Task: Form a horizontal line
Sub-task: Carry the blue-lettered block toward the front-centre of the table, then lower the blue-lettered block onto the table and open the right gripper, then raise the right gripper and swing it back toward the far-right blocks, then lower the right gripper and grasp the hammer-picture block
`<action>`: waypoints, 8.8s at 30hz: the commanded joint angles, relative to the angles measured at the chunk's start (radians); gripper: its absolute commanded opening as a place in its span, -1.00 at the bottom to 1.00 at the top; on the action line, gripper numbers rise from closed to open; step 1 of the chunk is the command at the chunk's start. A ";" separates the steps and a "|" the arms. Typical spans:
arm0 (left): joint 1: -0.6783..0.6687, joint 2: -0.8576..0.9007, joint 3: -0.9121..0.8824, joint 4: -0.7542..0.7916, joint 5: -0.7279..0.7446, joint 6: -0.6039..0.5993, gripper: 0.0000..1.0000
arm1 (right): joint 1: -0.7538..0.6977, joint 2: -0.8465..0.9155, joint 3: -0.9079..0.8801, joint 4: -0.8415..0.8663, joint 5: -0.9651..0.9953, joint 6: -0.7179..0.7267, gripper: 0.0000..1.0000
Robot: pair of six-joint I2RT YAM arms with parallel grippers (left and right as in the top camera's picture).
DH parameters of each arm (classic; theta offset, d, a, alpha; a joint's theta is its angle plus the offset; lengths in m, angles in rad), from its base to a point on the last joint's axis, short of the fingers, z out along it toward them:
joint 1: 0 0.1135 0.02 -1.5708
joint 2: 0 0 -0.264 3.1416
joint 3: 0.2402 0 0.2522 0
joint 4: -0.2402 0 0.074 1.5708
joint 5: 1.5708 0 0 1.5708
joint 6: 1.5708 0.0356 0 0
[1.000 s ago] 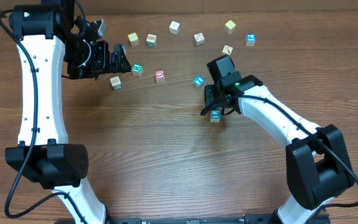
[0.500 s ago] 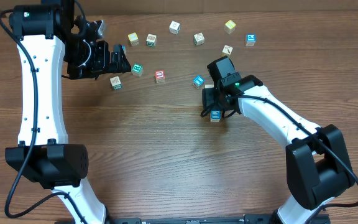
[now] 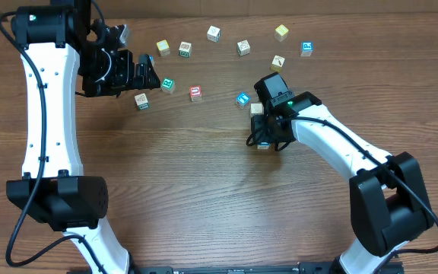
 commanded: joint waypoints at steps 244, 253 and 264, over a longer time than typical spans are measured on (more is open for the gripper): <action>-0.008 0.010 0.023 0.003 0.000 -0.002 1.00 | -0.275 0.530 0.743 0.119 0.004 0.005 0.46; -0.008 0.010 0.023 0.004 0.000 -0.002 0.99 | -0.275 0.581 0.743 0.135 -0.065 0.026 0.29; -0.008 0.010 0.023 0.004 0.000 -0.002 0.99 | -0.235 0.628 0.743 0.144 0.011 0.057 0.08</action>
